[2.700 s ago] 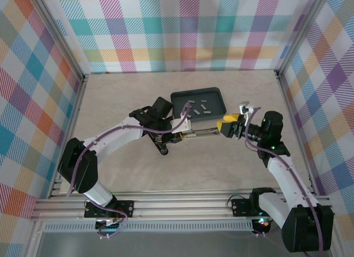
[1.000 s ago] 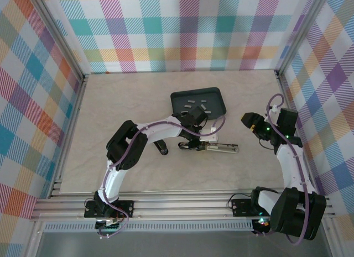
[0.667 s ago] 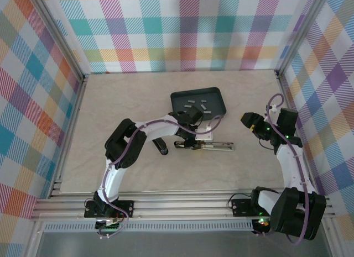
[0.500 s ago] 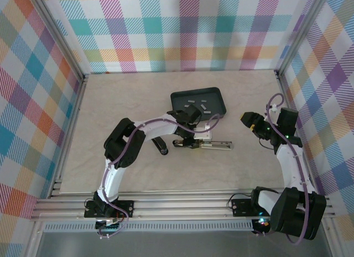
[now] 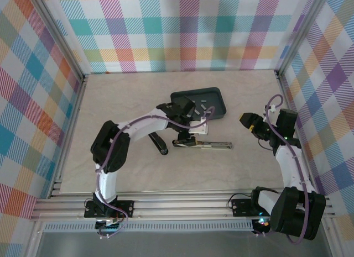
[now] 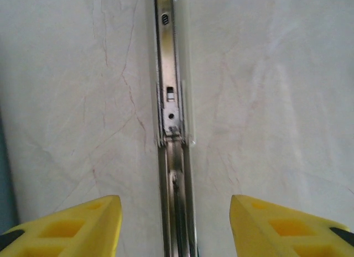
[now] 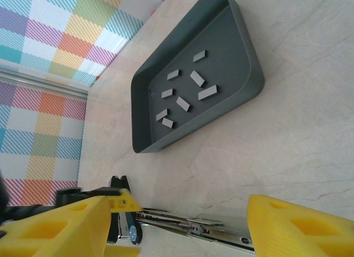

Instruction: Load the staples into the stapler

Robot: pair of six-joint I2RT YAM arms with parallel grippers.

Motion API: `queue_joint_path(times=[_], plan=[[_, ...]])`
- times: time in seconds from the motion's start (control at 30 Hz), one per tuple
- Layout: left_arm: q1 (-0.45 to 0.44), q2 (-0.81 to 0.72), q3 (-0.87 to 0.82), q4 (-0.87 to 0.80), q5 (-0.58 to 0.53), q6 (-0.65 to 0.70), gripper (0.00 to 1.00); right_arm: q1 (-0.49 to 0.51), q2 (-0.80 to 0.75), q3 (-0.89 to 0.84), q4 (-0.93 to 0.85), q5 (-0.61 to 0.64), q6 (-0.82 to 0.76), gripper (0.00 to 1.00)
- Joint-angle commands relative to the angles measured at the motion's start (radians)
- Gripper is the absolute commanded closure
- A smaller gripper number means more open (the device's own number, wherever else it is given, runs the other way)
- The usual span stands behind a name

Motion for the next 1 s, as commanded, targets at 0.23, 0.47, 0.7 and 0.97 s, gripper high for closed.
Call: queue_joint_path(times=[0.23,0.47,0.7,0.97], plan=[[0.062,-0.175,0.029,-0.408,-0.164,0.395,0.46,0.116,0.018,-0.032,0.162,-0.039,-0.019,0.34],[0.138,-0.279,-0.138,-0.379,-0.264,0.640,0.44,0.151,0.019,-0.038,0.193,-0.019,-0.027,0.34],[0.165,-0.282,-0.229,-0.344,-0.260,0.769,0.43,0.171,0.035,-0.053,0.248,-0.023,-0.018,0.33],[0.167,-0.184,-0.163,-0.369,-0.226,0.798,0.39,0.174,0.024,-0.049,0.234,-0.020,-0.053,0.34]])
